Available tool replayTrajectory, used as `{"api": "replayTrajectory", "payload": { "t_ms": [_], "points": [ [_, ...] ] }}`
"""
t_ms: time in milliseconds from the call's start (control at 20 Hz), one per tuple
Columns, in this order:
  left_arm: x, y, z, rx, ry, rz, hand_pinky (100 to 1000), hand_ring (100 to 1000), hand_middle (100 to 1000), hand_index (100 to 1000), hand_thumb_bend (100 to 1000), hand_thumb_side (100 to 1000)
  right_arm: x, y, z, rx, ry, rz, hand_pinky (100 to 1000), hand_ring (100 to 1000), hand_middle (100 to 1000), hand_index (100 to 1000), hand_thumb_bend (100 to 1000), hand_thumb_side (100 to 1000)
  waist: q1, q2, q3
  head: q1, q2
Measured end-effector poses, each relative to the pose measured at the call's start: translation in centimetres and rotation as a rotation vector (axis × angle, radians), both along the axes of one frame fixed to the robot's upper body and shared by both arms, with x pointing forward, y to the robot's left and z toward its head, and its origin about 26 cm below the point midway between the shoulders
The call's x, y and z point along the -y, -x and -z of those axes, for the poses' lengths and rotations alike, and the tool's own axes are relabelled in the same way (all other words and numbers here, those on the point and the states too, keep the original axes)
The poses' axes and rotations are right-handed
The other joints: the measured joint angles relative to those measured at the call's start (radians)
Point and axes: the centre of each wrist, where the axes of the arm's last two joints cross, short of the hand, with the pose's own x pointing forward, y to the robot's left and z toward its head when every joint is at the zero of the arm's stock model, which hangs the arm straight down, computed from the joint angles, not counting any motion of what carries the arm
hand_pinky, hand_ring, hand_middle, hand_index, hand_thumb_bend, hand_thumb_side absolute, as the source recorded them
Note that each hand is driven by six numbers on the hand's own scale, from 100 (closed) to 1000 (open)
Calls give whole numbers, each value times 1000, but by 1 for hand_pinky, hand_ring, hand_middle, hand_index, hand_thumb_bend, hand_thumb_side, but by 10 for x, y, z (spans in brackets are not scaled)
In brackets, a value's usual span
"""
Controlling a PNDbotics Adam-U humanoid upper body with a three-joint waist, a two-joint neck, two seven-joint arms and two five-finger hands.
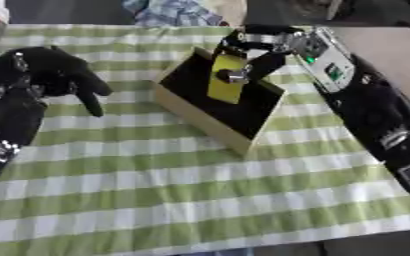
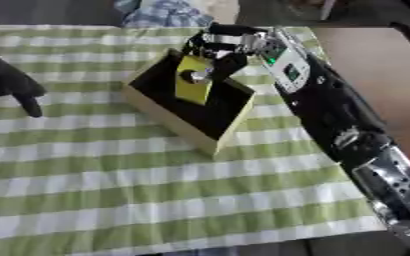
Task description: Pick up objects on the table and place them in the box.
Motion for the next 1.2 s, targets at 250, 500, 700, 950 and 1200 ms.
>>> {"api": "replayTrajectory", "payload": {
  "t_ms": [250, 500, 700, 950, 1200],
  "points": [
    [0, 0, 0, -1, -2, 1, 536, 686, 631, 815, 100, 627, -3, 1, 0, 49, 62, -4, 753, 768, 672, 833, 100, 840, 0, 0, 0, 1, 0],
    [0, 0, 0, -1, -2, 1, 537, 686, 630, 815, 100, 628, -8, 5, -4, 98, 99, -14, 842, 845, 762, 861, 100, 894, 0, 0, -4, 3, 0],
    [0, 0, 0, -2, -4, 2, 537, 686, 630, 815, 100, 627, -11, 7, -8, 135, 102, -13, 877, 871, 799, 903, 144, 902, 1, 0, -6, 3, 0],
    [0, 0, 0, -3, -7, 3, 537, 685, 630, 815, 100, 628, -15, 10, -14, 165, 93, -24, 863, 855, 791, 910, 105, 796, 2, 0, -8, 5, 0],
    [0, 0, 0, -4, -7, 2, 538, 686, 630, 815, 100, 629, -17, 15, -27, 204, 43, -31, 822, 811, 778, 903, 100, 771, 4, 0, -12, 7, -1]
  ]
}}
